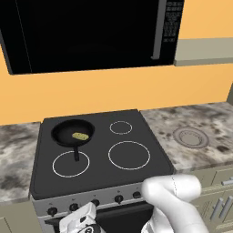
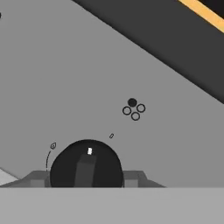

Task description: Pick up the butter stick and place it in the pan. Then turn on the burner for the pan.

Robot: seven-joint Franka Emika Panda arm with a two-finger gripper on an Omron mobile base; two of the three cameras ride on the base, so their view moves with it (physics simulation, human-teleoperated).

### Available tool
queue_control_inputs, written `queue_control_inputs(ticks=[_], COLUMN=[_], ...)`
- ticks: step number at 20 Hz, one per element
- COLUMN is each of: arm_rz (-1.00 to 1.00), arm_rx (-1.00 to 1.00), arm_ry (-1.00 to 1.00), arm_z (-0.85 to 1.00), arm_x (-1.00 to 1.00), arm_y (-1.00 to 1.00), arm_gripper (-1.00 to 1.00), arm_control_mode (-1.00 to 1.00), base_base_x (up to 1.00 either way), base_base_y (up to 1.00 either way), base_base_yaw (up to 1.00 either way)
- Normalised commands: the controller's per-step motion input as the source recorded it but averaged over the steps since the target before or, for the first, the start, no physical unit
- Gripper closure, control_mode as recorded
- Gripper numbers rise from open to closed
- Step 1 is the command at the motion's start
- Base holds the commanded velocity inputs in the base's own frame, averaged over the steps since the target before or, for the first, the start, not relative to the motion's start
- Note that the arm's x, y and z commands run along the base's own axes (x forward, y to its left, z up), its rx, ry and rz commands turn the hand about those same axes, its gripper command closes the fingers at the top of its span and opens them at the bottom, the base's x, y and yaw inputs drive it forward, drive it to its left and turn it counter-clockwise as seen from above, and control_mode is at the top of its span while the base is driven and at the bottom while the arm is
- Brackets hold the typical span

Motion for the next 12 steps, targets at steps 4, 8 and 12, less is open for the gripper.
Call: queue_control_inputs(ticks=[4, 8, 12], arm_rz=[-0.07, -0.06, -0.05], arm_rx=[-0.31, -0.31, -0.30], arm_ry=[0.00, 0.00, 0.00], arm_z=[-0.04, -0.08, -0.07], arm_x=[-0.40, -0.38, -0.37], arm_y=[0.13, 0.12, 0.05], arm_gripper=[1.00, 1.00, 1.00], arm_control_mode=[-1.00, -1.00, -1.00], base_base_x=[0.00, 0.00, 0.00], base_base_y=[0.00, 0.00, 0.00], base_base_yaw=[0.00, 0.00, 0.00])
